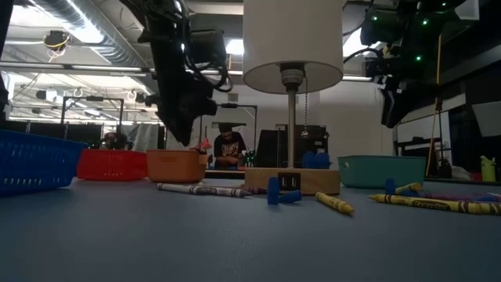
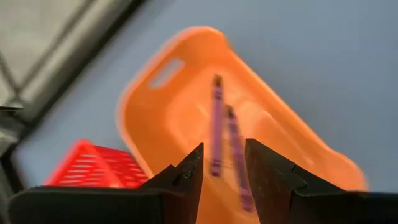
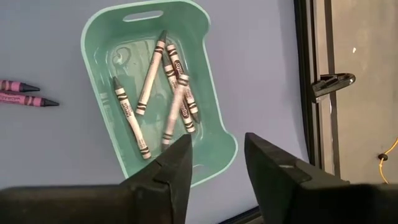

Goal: Sort crayons
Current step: Put the green crayon into the red bin

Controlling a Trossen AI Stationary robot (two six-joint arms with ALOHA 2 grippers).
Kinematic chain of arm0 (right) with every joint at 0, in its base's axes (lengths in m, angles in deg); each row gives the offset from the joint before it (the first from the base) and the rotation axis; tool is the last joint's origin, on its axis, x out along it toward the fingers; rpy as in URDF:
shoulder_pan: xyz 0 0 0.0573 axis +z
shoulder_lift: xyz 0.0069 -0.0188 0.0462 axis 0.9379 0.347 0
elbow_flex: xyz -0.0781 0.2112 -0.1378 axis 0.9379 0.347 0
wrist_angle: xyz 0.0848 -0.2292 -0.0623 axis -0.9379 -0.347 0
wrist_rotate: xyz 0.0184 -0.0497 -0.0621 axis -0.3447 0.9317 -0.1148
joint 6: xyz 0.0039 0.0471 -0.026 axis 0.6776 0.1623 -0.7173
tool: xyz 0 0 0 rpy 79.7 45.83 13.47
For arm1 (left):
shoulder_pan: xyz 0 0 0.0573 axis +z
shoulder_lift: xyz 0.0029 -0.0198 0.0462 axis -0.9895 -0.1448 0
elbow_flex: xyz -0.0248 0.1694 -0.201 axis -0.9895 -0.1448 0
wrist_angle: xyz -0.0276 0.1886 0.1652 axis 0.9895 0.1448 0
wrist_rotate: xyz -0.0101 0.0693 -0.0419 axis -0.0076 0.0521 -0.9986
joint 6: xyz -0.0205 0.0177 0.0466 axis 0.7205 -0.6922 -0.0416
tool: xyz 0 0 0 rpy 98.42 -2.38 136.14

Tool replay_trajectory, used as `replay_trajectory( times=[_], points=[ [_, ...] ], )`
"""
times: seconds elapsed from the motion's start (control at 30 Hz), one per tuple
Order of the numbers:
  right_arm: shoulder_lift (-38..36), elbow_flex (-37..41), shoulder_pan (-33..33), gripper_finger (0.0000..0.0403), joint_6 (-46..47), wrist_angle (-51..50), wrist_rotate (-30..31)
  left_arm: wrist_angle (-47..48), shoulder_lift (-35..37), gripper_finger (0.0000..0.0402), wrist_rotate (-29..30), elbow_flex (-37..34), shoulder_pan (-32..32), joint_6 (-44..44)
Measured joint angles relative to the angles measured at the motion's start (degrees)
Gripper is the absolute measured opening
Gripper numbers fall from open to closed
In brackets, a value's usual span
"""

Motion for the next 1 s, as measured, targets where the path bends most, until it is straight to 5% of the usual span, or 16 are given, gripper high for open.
replay_trajectory(
  times=[0.27,0.63,1.0],
  points=[
    [0.0,0.0,0.0,0.0147,0.0,0.0,0.0,0.0,0.0,0.0102,-10.8,0.0,-2.9,2.5],
    [0.0,0.0,0.0,0.0147,0.0,0.0,0.0,-0.1,0.0,0.0102,-11.1,0.0,-8.8,9.5],
    [0.0,0.0,0.0,0.0147,2.3,0.0,-0.2,-0.1,0.0,0.0102,-10.1,0.0,-15.2,32.4]
  ],
)
